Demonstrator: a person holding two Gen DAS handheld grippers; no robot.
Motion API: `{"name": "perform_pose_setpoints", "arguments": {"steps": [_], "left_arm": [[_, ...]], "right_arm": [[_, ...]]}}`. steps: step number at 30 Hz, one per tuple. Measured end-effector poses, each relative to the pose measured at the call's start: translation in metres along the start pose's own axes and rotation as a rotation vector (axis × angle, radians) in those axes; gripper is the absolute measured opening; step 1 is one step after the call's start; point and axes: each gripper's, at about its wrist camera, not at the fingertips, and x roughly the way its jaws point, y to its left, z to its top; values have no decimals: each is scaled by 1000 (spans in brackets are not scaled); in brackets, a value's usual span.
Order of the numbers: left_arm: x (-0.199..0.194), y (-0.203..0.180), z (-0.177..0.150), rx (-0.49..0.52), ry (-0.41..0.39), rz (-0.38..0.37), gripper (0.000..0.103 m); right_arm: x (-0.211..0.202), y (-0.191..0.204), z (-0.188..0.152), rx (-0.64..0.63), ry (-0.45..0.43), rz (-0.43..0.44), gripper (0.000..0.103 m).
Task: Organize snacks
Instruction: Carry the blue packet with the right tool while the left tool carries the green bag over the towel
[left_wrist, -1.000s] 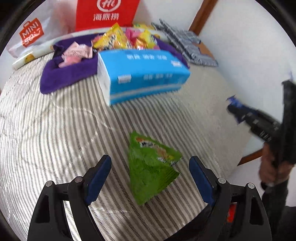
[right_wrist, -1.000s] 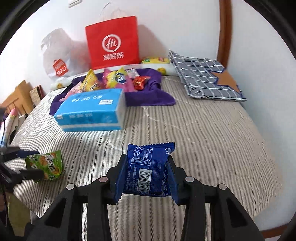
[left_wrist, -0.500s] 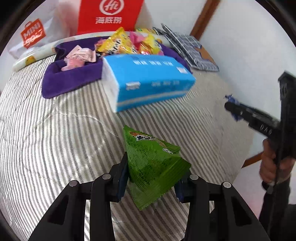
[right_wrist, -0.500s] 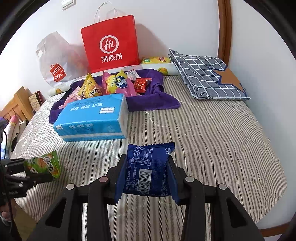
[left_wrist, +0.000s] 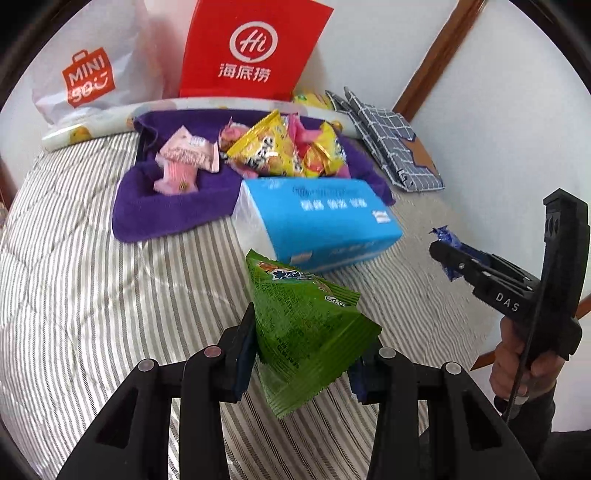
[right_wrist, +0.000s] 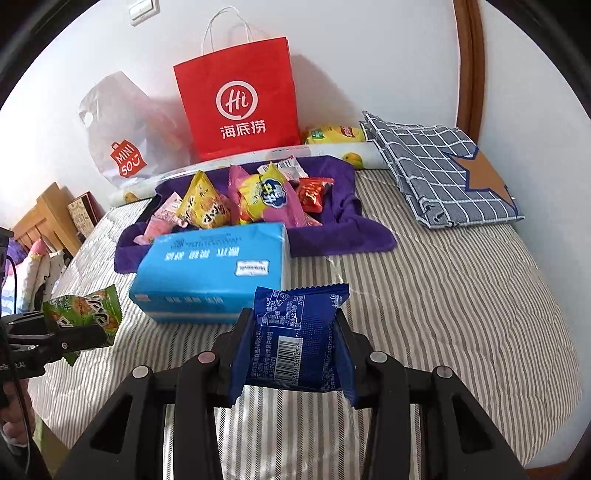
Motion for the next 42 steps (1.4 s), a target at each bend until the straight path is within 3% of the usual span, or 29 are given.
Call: {"name": "perform_pose_setpoints", "arguments": {"steps": [15, 42], "left_arm": [[-13, -10, 37, 7, -40, -17, 42], [-19, 19, 114, -50, -84, 37, 42]], "right_arm": [[-1, 9, 36, -27, -41, 21, 38], [23, 7, 111, -19, -115, 34, 38]]}}
